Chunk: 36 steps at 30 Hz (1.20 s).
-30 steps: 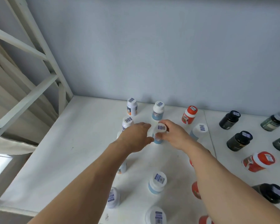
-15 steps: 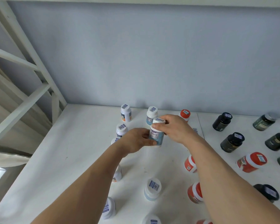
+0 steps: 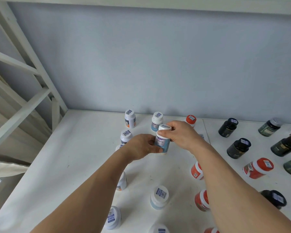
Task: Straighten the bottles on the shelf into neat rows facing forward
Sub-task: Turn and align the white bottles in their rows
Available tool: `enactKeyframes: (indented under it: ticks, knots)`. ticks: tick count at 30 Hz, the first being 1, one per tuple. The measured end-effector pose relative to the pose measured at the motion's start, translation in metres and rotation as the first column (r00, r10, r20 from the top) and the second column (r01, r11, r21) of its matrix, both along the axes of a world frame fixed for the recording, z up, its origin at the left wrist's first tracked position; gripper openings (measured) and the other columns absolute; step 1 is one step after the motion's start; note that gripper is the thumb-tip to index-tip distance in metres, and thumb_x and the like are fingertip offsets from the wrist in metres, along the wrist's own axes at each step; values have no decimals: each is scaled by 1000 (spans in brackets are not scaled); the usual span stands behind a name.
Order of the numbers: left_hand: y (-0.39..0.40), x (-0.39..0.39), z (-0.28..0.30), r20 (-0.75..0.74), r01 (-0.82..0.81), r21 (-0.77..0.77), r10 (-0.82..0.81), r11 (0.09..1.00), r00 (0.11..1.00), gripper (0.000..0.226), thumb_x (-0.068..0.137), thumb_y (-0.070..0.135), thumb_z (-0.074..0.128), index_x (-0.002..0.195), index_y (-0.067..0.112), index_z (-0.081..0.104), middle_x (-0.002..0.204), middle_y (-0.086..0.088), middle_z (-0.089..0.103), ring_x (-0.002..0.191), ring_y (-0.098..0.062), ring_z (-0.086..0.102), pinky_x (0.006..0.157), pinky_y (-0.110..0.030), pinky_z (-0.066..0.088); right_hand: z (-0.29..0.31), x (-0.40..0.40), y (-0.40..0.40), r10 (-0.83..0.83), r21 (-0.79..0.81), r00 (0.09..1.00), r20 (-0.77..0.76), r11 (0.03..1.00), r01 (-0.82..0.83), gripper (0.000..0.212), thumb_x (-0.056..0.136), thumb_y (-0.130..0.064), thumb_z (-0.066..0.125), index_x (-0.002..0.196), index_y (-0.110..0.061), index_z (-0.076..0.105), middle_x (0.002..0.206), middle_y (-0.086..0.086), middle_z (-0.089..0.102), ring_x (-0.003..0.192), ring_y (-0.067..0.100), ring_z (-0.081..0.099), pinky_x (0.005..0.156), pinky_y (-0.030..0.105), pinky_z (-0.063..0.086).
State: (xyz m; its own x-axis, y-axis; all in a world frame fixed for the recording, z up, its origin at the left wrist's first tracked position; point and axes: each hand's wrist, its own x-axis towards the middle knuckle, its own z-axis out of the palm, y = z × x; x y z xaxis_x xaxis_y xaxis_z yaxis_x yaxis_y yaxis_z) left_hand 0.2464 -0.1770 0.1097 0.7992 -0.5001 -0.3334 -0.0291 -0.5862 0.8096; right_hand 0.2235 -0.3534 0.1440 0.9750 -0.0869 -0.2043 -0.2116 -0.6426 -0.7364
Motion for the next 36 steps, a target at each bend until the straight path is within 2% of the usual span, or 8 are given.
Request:
enactKeyframes:
  ticks: [2,4,7,13,19,24,30,36]
  knots:
    - [-1,0,4,171,45,197,-80,979,982,48,82,37,73,126,22,60,121,3,66,111,-17,60,99,-33,47,-3,-1,0,16,11,1000,-5,1000,-16,14,85,-41,69,91,-29,65,89,-11,68,86,11,63,76,36,52]
    - [0,-1,6,319,67,411,-212,909,924,57,87,41,67,137,21,50,135,1,57,123,-19,53,102,-34,44,-9,-3,0,21,43,1000,-23,999,-20,22,84,-39,72,102,-30,64,97,-13,67,92,9,62,78,31,50]
    - [5,1,2,416,64,567,-353,821,838,54,91,42,59,138,20,45,136,0,53,125,-20,49,99,-39,46,-22,-4,3,17,56,999,-48,998,-14,35,83,-35,74,114,-28,62,107,-11,66,100,11,62,87,33,51]
    - [16,1,-8,446,74,584,-396,809,803,46,92,40,58,130,14,51,130,-2,57,120,-21,51,94,-41,47,-49,-8,9,1,63,998,-68,998,3,40,82,-31,76,118,-30,58,109,-10,66,97,10,62,80,25,47]
    - [19,2,-9,442,98,558,-395,824,806,50,93,41,57,136,18,48,133,-1,56,122,-21,51,96,-40,47,-57,-5,12,-12,43,996,-88,999,16,47,82,-31,75,124,-31,54,114,-11,63,102,12,60,85,28,46]
    - [19,8,-1,448,100,546,-390,832,805,55,93,43,56,142,23,42,140,3,51,127,-18,47,99,-38,45,-54,-6,10,5,65,987,-158,998,5,70,75,-36,78,137,-31,46,126,-14,58,113,11,57,98,34,47]
    - [13,31,17,480,41,523,-334,851,811,54,95,42,53,143,23,40,138,3,51,121,-21,51,91,-35,47,-26,22,-5,-152,138,988,25,979,147,56,83,-37,73,133,-25,52,134,-8,55,124,7,51,105,34,42]
    - [4,60,21,469,-22,562,-297,827,832,51,93,44,55,137,20,45,136,1,53,122,-20,51,93,-37,48,-23,71,-10,-20,24,999,25,1000,19,64,88,-35,69,144,-21,42,148,-2,46,133,14,45,107,31,37]
